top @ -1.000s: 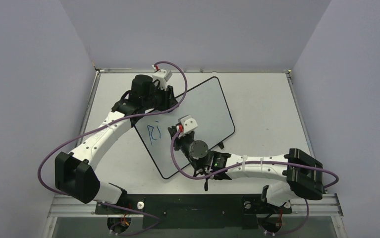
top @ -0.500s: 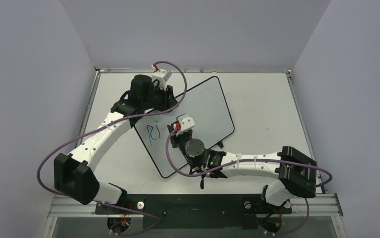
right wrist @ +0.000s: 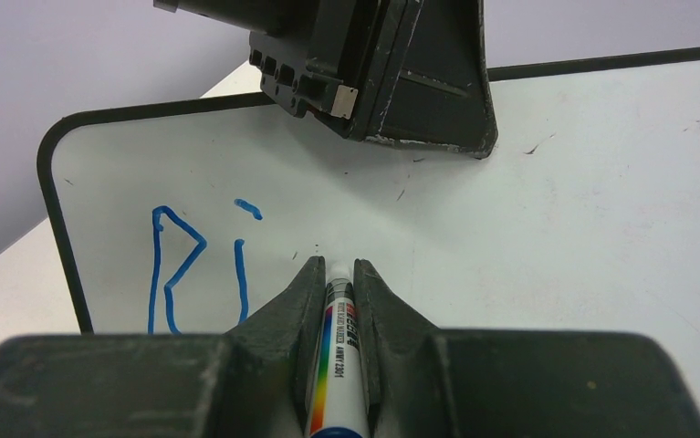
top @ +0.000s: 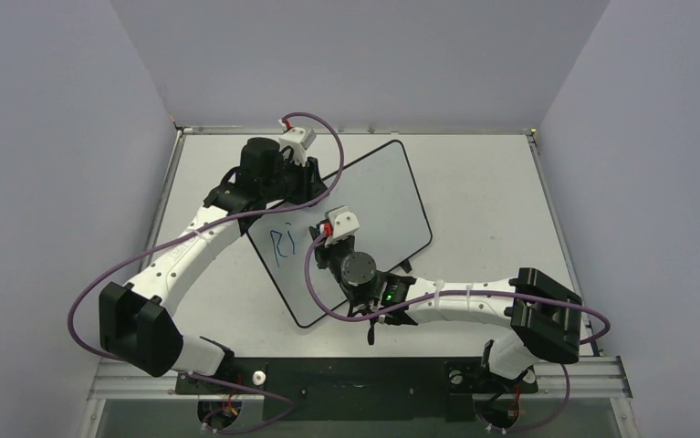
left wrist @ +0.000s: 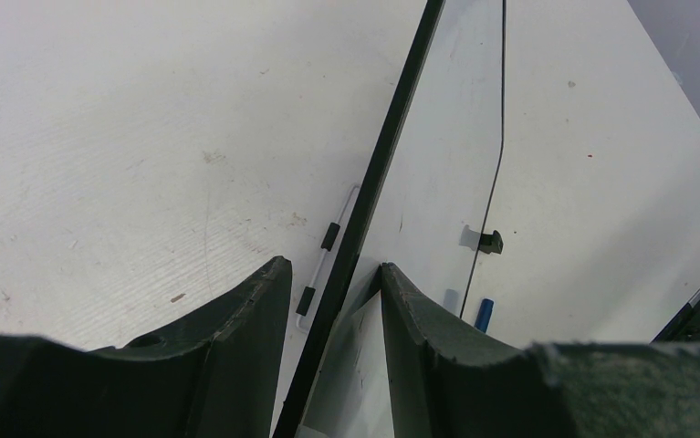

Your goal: Write a sentence on the whiteboard

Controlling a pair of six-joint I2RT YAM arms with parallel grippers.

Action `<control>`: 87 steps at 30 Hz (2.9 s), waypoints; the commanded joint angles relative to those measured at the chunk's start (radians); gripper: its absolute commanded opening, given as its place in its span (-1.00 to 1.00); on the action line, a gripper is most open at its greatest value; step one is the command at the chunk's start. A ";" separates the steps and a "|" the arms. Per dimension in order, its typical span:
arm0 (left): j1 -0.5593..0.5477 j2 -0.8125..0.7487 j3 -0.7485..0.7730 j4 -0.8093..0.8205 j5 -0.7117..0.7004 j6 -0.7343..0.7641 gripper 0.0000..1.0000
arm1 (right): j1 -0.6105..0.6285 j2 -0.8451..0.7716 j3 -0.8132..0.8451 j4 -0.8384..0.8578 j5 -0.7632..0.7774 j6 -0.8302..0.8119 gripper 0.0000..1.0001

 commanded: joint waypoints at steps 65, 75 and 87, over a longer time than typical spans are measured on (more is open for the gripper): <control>0.002 -0.065 0.015 0.103 -0.018 -0.010 -1.00 | 0.036 0.050 0.017 -0.023 -0.020 0.025 -1.00; 0.002 -0.063 0.015 0.102 -0.023 -0.007 -1.00 | 0.030 0.030 0.001 -0.027 0.015 0.008 -1.00; -0.004 -0.069 0.014 0.101 -0.031 -0.003 -1.00 | 0.016 0.024 -0.010 -0.049 0.037 0.010 -1.00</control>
